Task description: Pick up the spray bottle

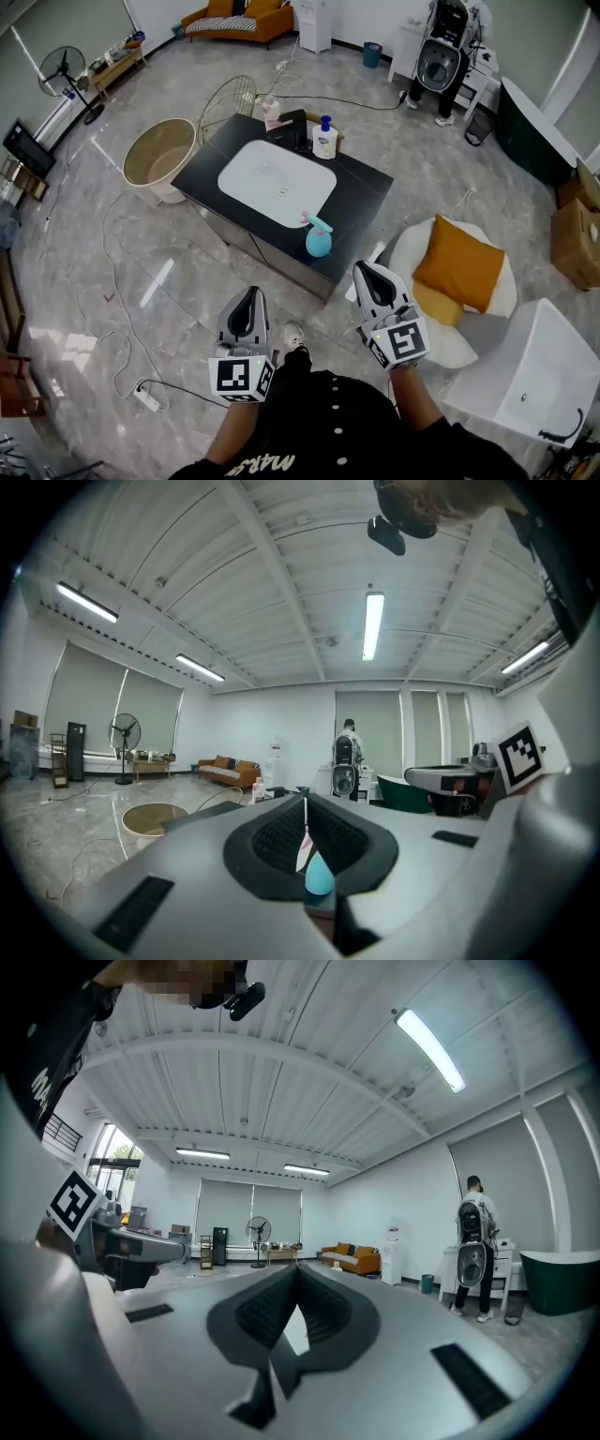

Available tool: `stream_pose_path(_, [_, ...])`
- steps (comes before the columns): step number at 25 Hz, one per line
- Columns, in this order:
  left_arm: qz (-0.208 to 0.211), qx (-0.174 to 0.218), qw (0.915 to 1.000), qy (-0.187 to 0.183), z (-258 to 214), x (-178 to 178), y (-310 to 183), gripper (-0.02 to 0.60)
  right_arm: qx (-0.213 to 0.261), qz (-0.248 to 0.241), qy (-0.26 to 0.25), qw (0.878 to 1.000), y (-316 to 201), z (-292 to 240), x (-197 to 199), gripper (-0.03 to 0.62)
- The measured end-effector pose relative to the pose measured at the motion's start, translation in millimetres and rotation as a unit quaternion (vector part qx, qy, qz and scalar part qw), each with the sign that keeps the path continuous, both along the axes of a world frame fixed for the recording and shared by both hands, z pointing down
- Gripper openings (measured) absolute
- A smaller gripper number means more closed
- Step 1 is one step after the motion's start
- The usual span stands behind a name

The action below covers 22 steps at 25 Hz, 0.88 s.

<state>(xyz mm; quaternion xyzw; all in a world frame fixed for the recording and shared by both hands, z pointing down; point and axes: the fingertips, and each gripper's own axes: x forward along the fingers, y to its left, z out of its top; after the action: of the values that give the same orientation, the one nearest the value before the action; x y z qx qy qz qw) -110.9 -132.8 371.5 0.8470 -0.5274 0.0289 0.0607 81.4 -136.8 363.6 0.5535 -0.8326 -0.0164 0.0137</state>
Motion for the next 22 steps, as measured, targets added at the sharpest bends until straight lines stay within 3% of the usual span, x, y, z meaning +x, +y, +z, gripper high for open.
stream_pose_path(10, [0.029,0.002,0.9996,0.000,-6,-18,-105,0.017,0.006,0.017,0.008,1.000,-103,-9,-22,-0.005])
stream_pose_path(18, [0.061,-0.026,0.9978,0.001,12,-6,-135,0.017,-0.004,0.020,0.037,0.999,-131,5,-12,-0.005])
stream_pose_path(22, [0.069,-0.050,0.9964,0.003,25,6,-139,0.017,-0.013,-0.017,0.048,0.999,-143,17,-5,-0.006])
